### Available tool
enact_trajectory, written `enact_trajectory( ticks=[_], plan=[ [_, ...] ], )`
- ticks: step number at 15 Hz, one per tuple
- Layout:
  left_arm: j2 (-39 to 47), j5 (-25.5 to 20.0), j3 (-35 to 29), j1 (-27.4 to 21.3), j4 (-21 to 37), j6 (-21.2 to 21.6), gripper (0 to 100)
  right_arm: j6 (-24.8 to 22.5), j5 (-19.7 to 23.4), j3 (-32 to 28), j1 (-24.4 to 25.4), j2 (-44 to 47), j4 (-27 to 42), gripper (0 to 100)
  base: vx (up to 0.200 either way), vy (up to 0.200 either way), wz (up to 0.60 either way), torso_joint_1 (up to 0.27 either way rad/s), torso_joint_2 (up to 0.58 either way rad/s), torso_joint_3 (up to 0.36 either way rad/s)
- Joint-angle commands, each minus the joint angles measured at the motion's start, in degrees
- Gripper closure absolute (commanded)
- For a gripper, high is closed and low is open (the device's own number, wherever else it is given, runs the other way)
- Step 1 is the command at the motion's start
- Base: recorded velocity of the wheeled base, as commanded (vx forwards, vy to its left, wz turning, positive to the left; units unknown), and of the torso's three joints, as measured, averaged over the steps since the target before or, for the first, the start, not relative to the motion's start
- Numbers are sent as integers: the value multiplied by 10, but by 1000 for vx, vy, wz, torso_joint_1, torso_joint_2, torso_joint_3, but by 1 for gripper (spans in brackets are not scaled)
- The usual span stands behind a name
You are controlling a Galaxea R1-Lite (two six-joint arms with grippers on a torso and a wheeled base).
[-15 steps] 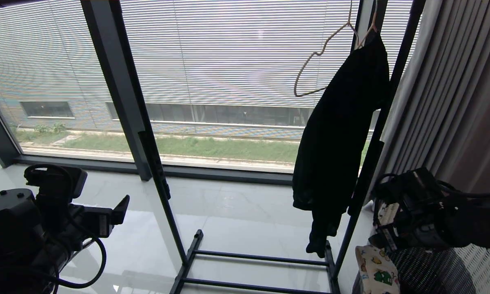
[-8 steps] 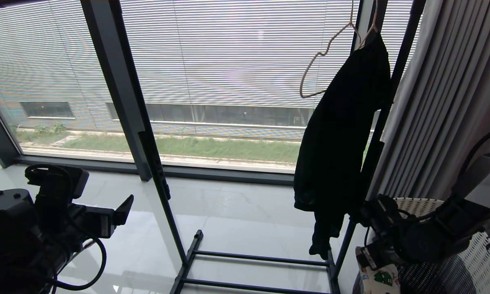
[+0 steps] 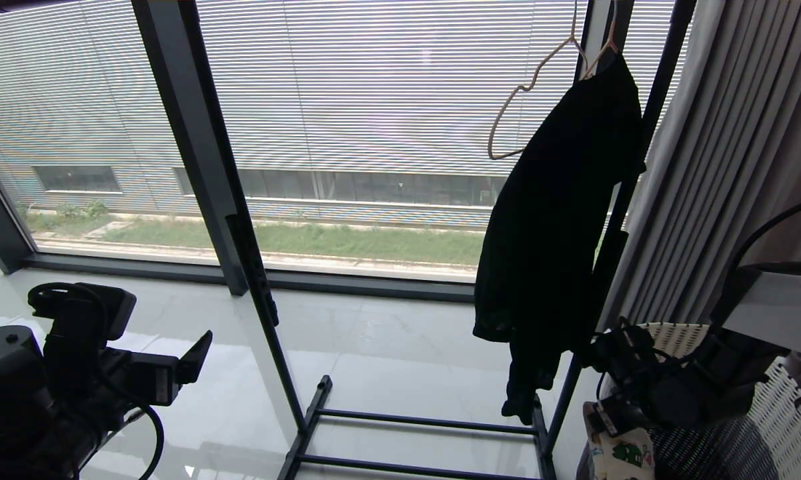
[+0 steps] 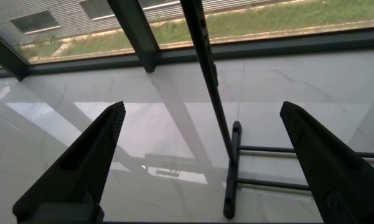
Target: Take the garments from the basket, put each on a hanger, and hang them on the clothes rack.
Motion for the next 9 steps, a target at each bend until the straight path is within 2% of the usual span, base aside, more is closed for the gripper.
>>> enact_trajectory(
  ticks=[1, 4, 5, 9],
  plan=[
    [-1, 0, 0, 0, 0, 0, 0, 0, 0, -1, -1, 7, -4, 0, 0, 0, 0, 0, 0, 0],
    [-2, 1, 0, 0, 0, 0, 0, -1, 0, -1, -1, 8, -7, 0, 0, 0, 0, 0, 0, 0],
    [-2, 1, 0, 0, 0, 0, 0, -1, 1, -1, -1, 8, -7, 100, 0, 0, 0, 0, 0, 0],
    [-2, 2, 1, 0, 0, -1, 0, 0, 3, 1, 5, -9, -7, 100, 0, 0, 0, 0, 0, 0]
  ],
)
